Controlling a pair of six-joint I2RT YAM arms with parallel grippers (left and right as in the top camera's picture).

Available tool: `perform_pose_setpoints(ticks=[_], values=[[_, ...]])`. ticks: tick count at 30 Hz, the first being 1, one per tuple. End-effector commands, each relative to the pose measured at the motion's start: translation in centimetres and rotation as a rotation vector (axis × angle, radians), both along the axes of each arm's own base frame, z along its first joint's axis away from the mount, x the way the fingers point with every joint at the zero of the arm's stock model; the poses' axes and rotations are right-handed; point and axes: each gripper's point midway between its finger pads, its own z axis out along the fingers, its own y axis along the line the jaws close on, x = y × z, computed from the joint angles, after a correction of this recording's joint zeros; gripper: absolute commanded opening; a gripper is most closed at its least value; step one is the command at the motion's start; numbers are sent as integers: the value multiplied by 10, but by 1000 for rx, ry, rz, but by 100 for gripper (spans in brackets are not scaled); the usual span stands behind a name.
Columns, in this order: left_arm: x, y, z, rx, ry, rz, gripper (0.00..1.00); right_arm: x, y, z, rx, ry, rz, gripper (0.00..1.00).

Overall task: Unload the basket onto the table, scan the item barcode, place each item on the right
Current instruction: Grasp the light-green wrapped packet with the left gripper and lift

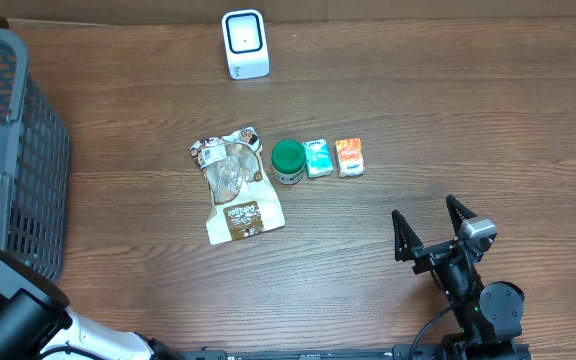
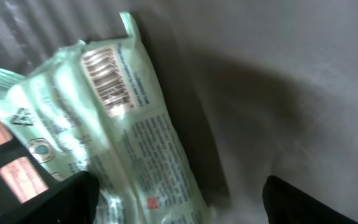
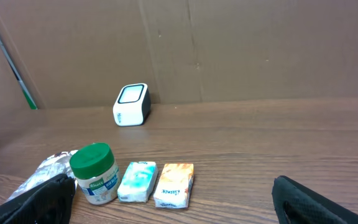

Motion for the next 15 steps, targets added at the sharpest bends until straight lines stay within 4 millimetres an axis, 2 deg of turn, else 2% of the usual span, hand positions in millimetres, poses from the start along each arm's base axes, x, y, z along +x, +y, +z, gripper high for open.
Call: perform_pose_setpoints(ticks=[1, 4, 6, 7, 11, 15], values=[[-8, -7, -17, -30, 37, -18, 84, 0, 0, -3, 1, -1, 0, 100], [-12, -12, -28, -53, 56, -17, 77, 0, 0, -3, 1, 0, 0, 100], [-15, -15, -36, -73, 73, -18, 68, 0, 0, -3, 1, 0, -1, 100], [-16, -16, -38, -82, 79, -18, 59, 0, 0, -3, 1, -1, 0, 100], [-18, -19, -43, -102, 93, -18, 7, 0, 0, -3, 1, 0, -1, 100], [-18, -20, -38, -109, 97, -18, 5, 0, 0, -3, 1, 0, -1, 100]])
